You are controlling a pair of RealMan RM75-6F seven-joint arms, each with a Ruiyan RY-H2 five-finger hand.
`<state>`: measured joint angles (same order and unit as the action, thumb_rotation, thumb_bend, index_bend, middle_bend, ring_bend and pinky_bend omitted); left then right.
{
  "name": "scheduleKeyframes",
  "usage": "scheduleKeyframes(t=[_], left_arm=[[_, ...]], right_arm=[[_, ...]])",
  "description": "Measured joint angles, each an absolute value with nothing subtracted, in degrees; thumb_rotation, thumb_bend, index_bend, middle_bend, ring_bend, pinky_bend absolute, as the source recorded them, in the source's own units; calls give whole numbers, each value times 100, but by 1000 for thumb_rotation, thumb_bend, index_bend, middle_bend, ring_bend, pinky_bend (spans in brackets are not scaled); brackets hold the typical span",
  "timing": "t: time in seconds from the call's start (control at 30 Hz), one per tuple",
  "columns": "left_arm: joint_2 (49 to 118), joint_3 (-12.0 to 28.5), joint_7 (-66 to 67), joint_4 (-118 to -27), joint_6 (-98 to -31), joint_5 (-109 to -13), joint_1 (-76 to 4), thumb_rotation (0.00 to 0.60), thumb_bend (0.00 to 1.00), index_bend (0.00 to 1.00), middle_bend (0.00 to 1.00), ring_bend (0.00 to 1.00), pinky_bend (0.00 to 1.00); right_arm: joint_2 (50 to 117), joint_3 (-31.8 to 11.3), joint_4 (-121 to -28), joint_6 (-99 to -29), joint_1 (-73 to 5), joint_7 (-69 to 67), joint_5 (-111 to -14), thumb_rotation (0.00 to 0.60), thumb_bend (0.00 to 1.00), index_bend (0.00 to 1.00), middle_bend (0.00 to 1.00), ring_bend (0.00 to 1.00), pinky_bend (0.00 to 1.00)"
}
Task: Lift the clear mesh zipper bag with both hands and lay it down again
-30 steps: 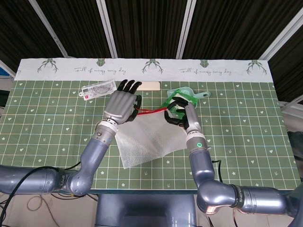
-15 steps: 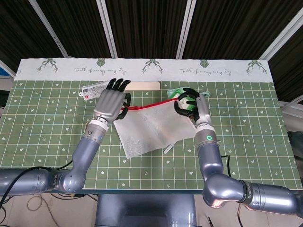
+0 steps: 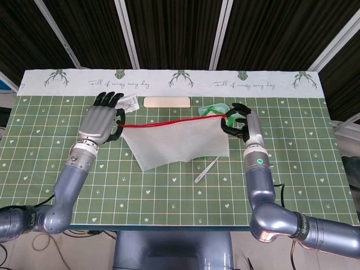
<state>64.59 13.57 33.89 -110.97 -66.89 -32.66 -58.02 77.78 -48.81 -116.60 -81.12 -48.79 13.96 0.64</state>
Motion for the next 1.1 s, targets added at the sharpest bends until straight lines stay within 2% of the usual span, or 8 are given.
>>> scheduleKeyframes(t=[0.87,0.9,0.97,1.07,1.1], left_arm=[[6137,1167,2937,-10876,-6374,-3551,-5233,600,424,600,89,0,0],[6138,1169,2940,-10873,-6365,-3555,-5233,600,418,590,85,0,0],[6147,1181,2951,-10869,-6343,-3553,-5236,600,367,543,67,0,0],[6155,1183,2979,-10871,-6306,-3538,-5248,600,191,387,28,0,0],[6156,1182,2990,-10873,-6286,-3531,-5253,600,137,324,18,0,0]], right_arm=[[7599,-4655,-11589,-8044,-4771,1257,56,600,569,644,193,0,231],[7601,-4645,-11586,-8034,-4770,1253,58,600,563,624,182,0,232],[7601,-4614,-11585,-8005,-4768,1254,54,600,507,504,138,0,231],[7586,-4548,-11595,-7953,-4761,1278,1,600,314,100,21,0,223],[7576,-4516,-11602,-7918,-4757,1298,-27,600,280,44,8,0,220]])
